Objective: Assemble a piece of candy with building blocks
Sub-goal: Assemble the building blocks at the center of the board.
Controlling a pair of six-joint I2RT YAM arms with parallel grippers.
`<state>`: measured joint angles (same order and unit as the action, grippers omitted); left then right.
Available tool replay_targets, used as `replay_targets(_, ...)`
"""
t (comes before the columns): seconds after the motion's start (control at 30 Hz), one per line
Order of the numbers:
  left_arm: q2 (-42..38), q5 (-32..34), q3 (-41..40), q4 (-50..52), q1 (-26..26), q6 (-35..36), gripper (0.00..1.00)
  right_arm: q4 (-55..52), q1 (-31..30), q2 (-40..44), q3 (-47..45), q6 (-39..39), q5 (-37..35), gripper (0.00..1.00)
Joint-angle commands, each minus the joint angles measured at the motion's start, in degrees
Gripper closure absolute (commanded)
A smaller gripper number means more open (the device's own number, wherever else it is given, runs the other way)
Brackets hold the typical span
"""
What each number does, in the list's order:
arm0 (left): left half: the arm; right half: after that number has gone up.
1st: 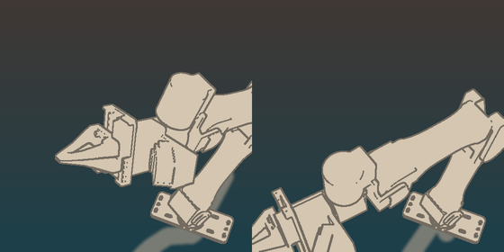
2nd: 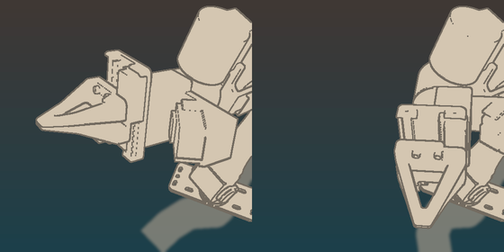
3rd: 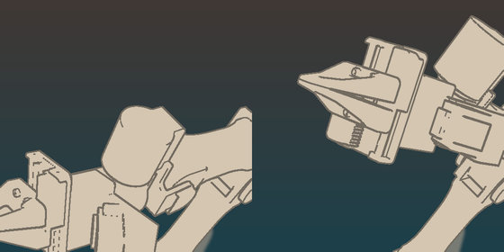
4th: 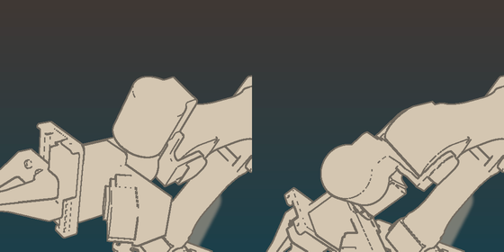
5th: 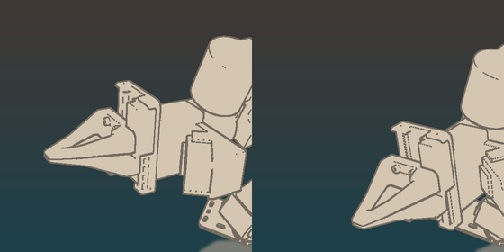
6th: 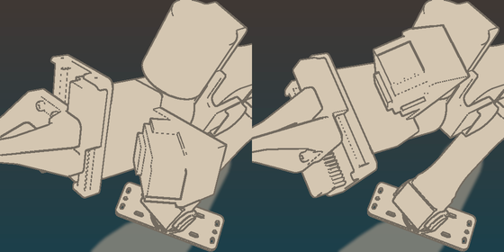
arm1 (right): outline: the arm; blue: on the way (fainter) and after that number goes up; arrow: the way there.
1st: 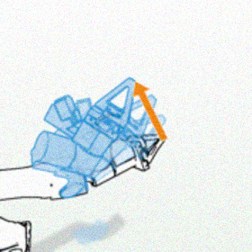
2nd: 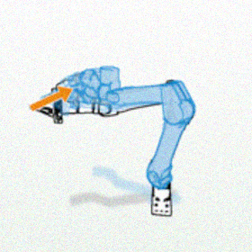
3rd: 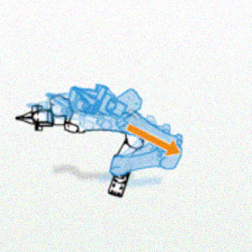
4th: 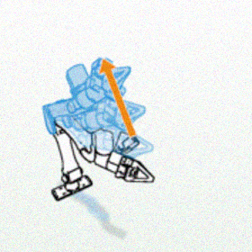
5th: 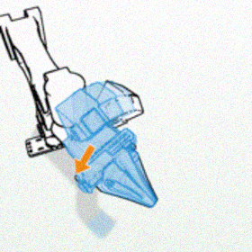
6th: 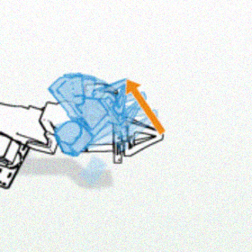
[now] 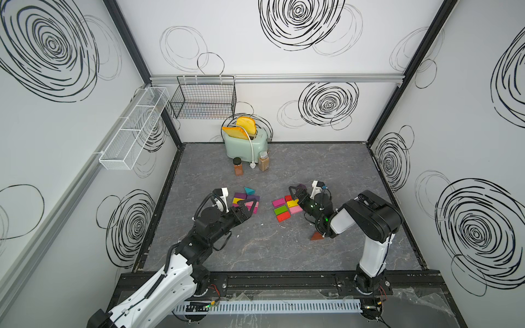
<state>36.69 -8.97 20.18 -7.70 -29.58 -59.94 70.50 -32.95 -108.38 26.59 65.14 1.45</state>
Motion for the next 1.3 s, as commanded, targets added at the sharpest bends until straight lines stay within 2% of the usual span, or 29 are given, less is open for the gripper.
replay_targets(0.0,-0.72,-0.51,1.35,-1.29,0.67,0.72,0.02,-7.63,-0.79,-2.92,-1.38,3.28,0.0,0.0)
replay_targets(0.5,-0.65,-0.98,0.47,-1.45,1.19,0.75,0.02,-6.59,-1.49,-5.52,-0.08,3.39,1.04,0.0)
replay_targets(0.8,1.15,-2.09,1.35,0.72,1.28,2.96,0.02,-9.59,-1.49,-2.07,-0.15,0.53,-0.04,0.01)
replay_targets(1.07,-0.4,-1.95,0.89,3.24,1.36,4.19,0.02,-18.92,0.75,10.84,-1.99,-10.65,1.88,0.01)
replay_targets(1.17,-1.06,-1.84,0.47,4.12,1.37,4.51,0.02,-28.66,1.34,19.69,-3.11,-15.99,2.43,0.01)
replay_targets(1.27,-1.33,-2.27,0.8,4.67,1.37,5.12,0.02,-43.06,-0.2,30.13,-3.11,-21.62,2.2,0.01)
